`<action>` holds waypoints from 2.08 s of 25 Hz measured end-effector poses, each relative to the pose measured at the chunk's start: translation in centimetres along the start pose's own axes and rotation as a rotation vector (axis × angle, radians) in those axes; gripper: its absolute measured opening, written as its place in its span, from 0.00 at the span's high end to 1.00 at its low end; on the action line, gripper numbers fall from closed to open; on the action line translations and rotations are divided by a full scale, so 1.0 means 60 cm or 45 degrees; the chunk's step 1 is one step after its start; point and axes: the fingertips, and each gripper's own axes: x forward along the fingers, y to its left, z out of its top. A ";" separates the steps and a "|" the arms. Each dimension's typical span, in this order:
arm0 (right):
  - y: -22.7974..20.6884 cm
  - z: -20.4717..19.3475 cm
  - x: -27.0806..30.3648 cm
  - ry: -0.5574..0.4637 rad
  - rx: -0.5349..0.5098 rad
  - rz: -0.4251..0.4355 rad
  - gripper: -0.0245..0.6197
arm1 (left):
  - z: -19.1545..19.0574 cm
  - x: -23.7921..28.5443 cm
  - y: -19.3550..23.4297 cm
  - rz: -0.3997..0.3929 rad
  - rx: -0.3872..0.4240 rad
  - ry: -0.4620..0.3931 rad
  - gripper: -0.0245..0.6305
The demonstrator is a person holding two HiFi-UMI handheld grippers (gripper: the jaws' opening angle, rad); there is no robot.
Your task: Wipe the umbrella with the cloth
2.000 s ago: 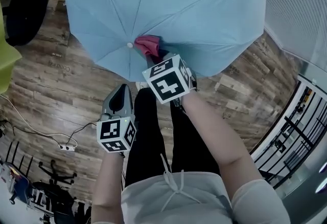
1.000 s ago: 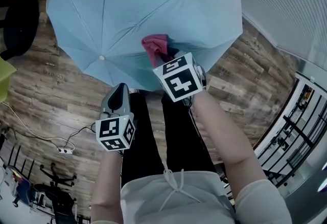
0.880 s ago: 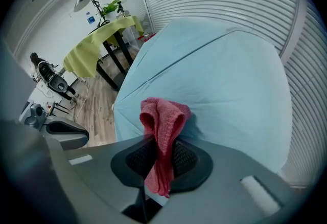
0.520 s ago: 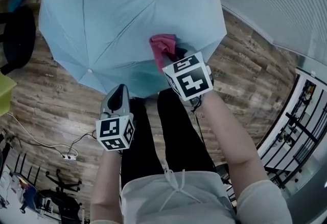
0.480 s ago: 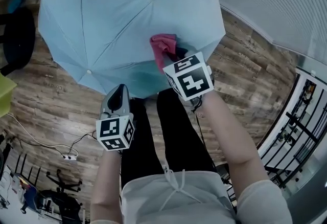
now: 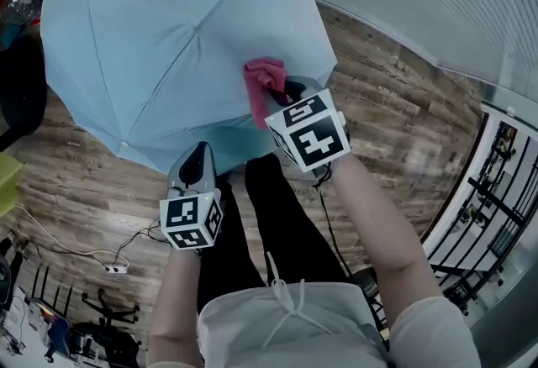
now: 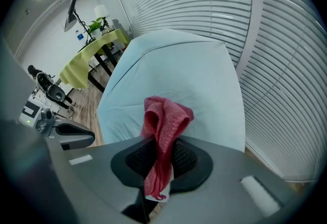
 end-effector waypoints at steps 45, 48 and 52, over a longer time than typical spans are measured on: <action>-0.337 -0.111 -0.027 0.106 0.142 -0.337 0.87 | 0.121 0.111 -0.215 -0.180 0.090 -0.013 0.95; -0.310 -0.115 -0.056 0.064 0.186 -0.409 0.87 | 0.112 0.088 -0.205 -0.234 0.135 -0.014 0.95; -0.219 -0.114 -0.104 -0.017 0.261 -0.455 0.87 | 0.093 0.029 -0.176 -0.297 0.225 -0.008 0.95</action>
